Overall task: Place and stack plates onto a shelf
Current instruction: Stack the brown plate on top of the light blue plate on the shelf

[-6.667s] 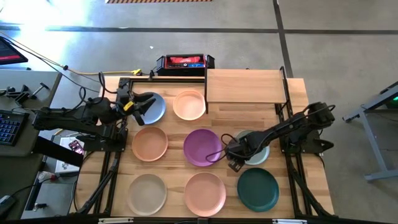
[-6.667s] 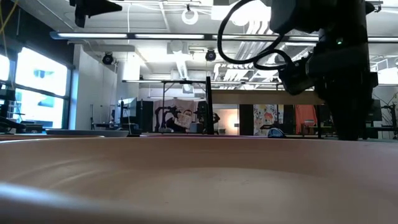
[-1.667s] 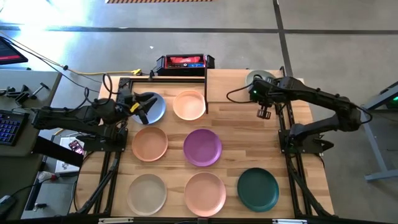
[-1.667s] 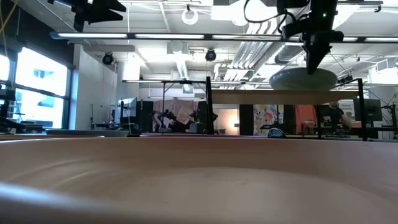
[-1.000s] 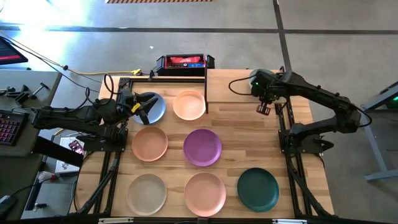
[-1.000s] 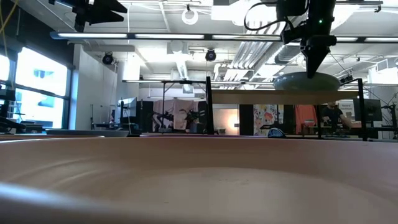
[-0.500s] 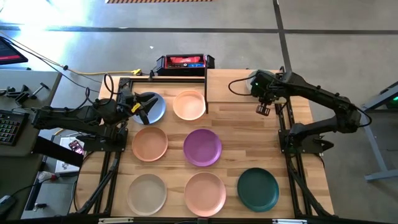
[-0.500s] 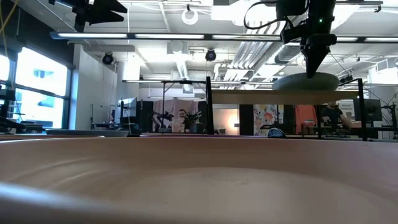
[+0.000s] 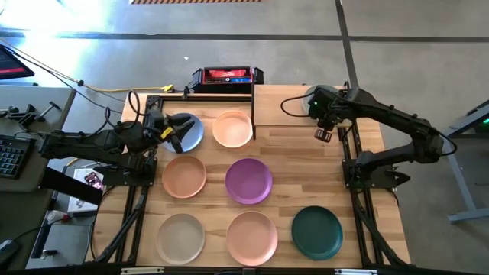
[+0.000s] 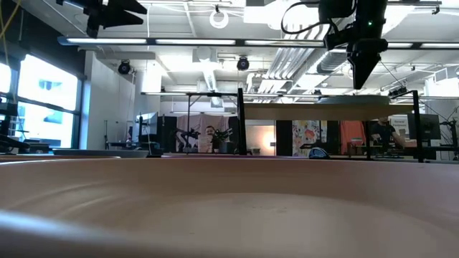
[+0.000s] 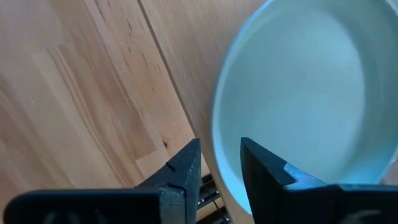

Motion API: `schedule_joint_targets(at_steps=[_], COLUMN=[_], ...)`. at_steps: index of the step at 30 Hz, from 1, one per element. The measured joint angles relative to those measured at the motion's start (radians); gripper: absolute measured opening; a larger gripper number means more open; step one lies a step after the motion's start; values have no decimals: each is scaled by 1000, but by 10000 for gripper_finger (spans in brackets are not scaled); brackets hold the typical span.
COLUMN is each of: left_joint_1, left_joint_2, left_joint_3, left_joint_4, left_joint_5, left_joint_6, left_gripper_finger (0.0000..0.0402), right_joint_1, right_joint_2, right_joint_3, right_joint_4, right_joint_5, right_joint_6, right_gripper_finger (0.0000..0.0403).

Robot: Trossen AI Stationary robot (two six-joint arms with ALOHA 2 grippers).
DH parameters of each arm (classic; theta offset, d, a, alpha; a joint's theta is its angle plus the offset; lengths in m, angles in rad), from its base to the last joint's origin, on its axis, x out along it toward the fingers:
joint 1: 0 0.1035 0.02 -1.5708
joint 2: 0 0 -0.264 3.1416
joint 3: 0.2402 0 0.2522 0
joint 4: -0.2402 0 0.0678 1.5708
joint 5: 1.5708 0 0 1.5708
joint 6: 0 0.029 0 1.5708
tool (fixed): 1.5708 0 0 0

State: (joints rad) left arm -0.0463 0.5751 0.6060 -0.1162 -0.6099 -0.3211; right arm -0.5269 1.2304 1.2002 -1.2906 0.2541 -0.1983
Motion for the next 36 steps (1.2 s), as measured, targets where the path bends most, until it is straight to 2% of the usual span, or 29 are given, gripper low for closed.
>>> schedule_joint_targets(at_steps=[7, 10, 15, 19, 23, 26, 30, 33, 36], left_joint_1=[0, 0, 0, 0, 0, 0, 0, 0, 0], left_joint_2=[1, 1, 1, 15, 54, 91, 157, 215, 276], left_joint_3=[0, 0, 4, 63, 169, 272, 413, 502, 550], left_joint_4=[1, 0, -2, 3, 0, -77, -274, -445, -574], left_joint_5=[72, 108, 142, 147, 143, 105, 68, 96, 172], left_joint_6=[-46, -95, -197, -224, -186, -210, -365, -450, -529], left_gripper_finger=[126, 126, 126, 126, 126, 126, 126, 126, 126], right_joint_1=[34, 50, 76, 87, 91, 91, 90, 90, 90], right_joint_2=[-2, -2, -2, -2, -2, -2, -2, -2, -2], right_joint_3=[87, 132, 193, 216, 219, 219, 219, 219, 219], right_joint_4=[-31, -33, -33, -32, -33, -33, -39, -45, -45], right_joint_5=[-33, -72, -79, -79, -79, -79, -79, -79, -79], right_joint_6=[46, 76, 140, 157, 156, 156, 157, 175, 200], right_gripper_finger=[90, 90, 90, 89, 89, 89, 89, 89, 89])
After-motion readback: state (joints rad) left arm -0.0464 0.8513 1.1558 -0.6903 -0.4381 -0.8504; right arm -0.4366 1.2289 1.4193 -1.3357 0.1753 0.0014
